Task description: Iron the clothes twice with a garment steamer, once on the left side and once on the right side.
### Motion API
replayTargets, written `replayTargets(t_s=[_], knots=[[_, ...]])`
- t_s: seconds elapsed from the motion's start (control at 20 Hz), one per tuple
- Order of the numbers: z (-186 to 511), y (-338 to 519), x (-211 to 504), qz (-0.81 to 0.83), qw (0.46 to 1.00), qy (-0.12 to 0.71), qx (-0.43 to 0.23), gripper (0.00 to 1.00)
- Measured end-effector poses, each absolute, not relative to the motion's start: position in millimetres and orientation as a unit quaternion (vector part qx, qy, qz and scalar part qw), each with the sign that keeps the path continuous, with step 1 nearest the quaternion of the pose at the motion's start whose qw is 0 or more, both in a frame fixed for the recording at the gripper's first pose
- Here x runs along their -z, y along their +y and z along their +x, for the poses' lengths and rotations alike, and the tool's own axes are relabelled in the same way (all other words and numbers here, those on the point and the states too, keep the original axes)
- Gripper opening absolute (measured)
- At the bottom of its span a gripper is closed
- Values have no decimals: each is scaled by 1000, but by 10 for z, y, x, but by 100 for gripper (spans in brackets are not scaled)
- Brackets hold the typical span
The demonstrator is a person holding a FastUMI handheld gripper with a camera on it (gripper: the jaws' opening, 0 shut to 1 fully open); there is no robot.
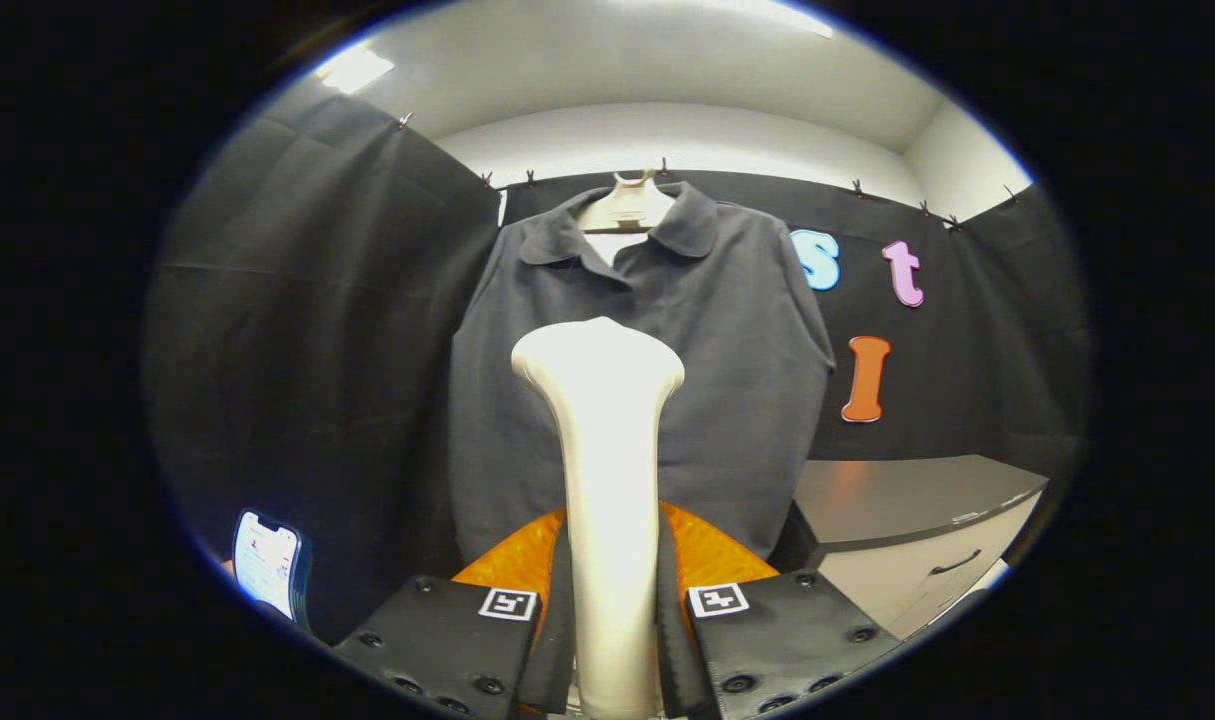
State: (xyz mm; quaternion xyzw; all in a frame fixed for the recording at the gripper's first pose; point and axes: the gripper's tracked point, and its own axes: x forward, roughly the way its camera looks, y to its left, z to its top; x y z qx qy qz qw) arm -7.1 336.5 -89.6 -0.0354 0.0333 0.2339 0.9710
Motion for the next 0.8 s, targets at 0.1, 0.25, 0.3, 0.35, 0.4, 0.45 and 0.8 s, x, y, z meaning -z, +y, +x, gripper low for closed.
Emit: replayTargets(t_s=[0.1, 0.25, 0.3, 0.35, 0.4, 0.45, 0.8], knots=[[8, 3132, 808, -29, 976, 27, -216, 41], [77, 2812, 735, -24, 981, 20, -193, 41], [79, 2692, 720, -25, 982, 18, -184, 41], [101, 2590, 707, -27, 984, 15, -176, 41], [101, 2491, 704, -29, 985, 13, -169, 41], [102, 2398, 698, -29, 986, 13, -162, 41], [144, 2002, 748, -22, 990, 17, -138, 41]])
